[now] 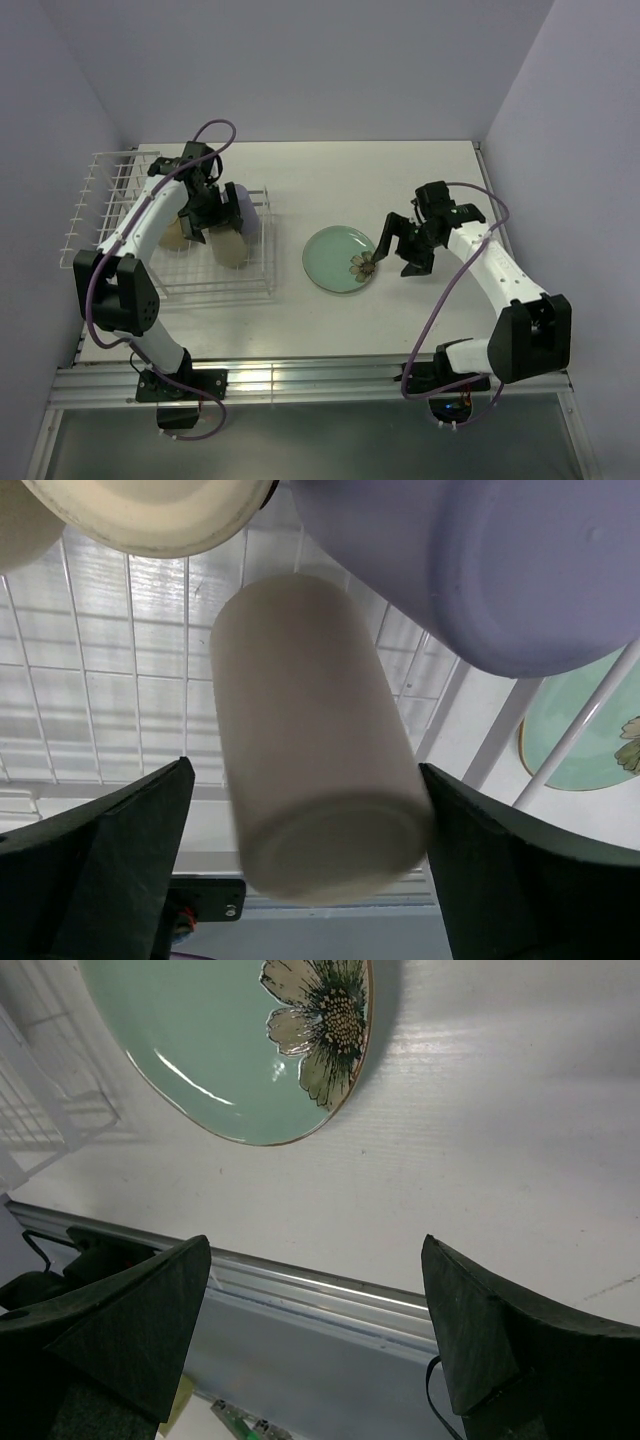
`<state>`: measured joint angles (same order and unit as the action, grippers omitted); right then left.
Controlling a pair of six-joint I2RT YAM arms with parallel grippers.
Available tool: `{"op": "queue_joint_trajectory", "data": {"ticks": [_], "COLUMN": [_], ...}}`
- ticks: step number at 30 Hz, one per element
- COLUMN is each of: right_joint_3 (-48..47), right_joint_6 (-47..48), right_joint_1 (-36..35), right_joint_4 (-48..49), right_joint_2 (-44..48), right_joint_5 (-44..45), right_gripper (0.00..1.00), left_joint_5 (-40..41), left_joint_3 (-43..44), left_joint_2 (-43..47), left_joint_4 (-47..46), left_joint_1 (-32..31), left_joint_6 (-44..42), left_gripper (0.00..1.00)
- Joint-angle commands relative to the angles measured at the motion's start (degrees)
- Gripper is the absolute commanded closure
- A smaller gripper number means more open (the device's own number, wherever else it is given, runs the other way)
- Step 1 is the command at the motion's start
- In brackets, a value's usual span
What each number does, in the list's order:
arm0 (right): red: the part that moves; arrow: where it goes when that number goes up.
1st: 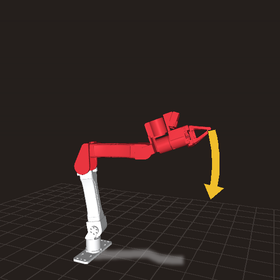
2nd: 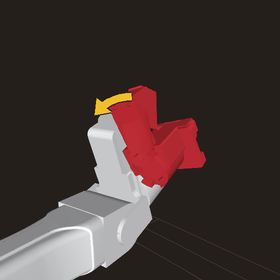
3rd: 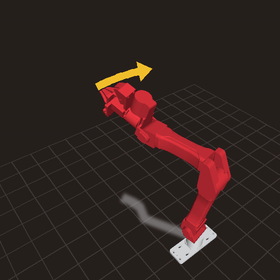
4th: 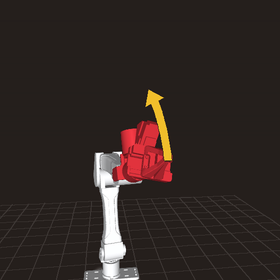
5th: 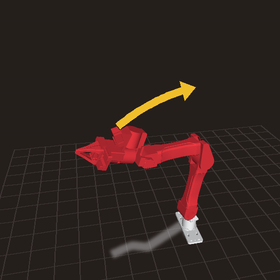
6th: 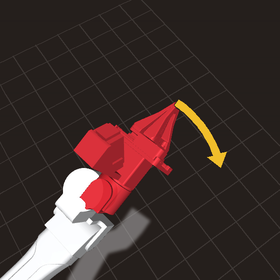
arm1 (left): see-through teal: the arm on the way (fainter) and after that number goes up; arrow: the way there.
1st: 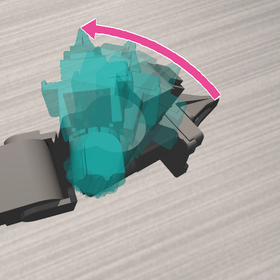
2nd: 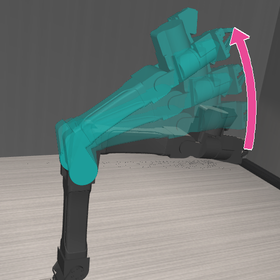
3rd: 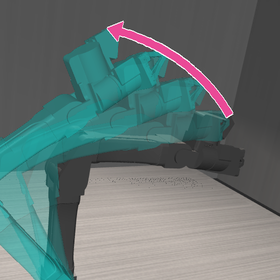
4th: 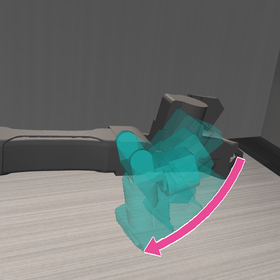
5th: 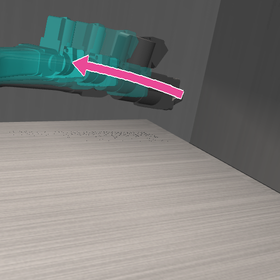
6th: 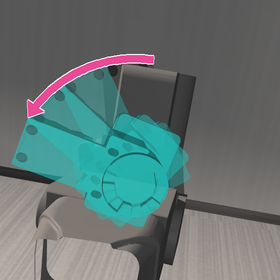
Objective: Load the mixed dishes into the dish rack
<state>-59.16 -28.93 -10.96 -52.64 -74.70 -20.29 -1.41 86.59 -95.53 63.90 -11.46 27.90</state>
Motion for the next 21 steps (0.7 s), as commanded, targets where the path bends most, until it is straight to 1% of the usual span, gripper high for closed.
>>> {"op": "queue_joint_trajectory", "data": {"ticks": [1,8,16,19,21], "right_joint_3": [0.36,0.88,2.64,4.74,7.2], "right_joint_6": [0.1,-1.66,-3.68,-5.87,-8.07], "right_joint_1": [-0.99,-1.17,-1.26,-1.26,-1.26], "right_joint_4": [3.42,8.51,13.09,16.77,21.43], "right_joint_2": [-1.33,-7.21,-14.51,-16.53,-17.76], "right_joint_5": [0.7,-1.24,-2.2,-3.34,-5.27], "right_gripper": [0.07,0.07,0.1,0.14,0.16], "left_joint_5": [1.06,1.06,0.53,-0.7,-2.71], "left_joint_3": [1.22,0.34,-0.1,-1.33,-2.38], "left_joint_2": [1.13,3.94,13.51,18.0,21.6], "left_joint_4": [-0.26,-0.97,-2.28,-2.81,-4.48], "left_joint_1": [-0.58,-1.19,-1.63,-1.72,-1.72], "left_joint_6": [-0.04,1.1,4.79,6.2,7.42], "left_gripper": [0.01,0.01,0.01,0.01,0.01]}}
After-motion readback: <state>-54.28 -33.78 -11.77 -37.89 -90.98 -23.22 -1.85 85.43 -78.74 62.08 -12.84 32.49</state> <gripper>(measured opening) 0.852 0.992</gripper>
